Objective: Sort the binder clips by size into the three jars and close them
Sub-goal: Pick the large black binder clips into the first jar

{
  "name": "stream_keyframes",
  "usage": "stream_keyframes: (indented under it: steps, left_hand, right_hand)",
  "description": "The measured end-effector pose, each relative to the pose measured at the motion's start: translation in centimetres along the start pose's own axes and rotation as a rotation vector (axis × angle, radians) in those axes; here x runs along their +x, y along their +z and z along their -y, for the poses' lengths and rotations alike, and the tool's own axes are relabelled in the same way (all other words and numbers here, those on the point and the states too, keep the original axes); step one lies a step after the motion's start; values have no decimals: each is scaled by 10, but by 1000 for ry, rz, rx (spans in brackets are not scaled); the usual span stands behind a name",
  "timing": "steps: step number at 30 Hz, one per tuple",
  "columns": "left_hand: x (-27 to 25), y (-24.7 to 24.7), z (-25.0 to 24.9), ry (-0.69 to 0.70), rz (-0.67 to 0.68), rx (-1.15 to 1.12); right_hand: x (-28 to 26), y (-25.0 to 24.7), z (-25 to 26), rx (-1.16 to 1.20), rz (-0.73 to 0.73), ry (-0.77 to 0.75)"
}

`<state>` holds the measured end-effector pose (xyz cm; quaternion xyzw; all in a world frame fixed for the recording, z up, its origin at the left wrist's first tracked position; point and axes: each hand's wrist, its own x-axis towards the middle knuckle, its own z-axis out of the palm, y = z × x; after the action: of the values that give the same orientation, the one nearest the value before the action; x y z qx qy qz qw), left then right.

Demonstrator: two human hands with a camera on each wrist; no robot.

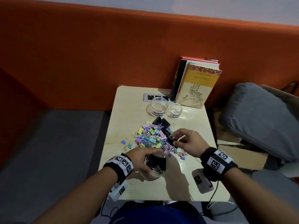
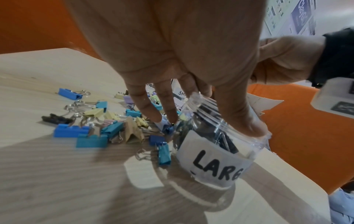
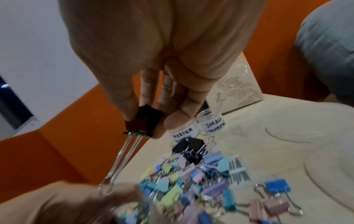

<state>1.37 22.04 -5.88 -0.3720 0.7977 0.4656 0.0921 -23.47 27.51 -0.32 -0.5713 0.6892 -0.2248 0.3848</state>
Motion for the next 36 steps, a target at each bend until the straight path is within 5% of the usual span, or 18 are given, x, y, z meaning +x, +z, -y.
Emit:
stream_keyframes:
  steps: [15, 24, 36]
  left_hand:
    - [4, -2, 0, 11, 12, 39]
    - [3, -3, -2, 20, 9, 22]
    - [5, -2, 1, 23, 9, 27]
  right_hand:
    - [-24, 72, -8, -417, 244, -235]
    - [-18, 75, -6, -624, 219, -331]
    - [-21, 79, -3, -655, 157, -171]
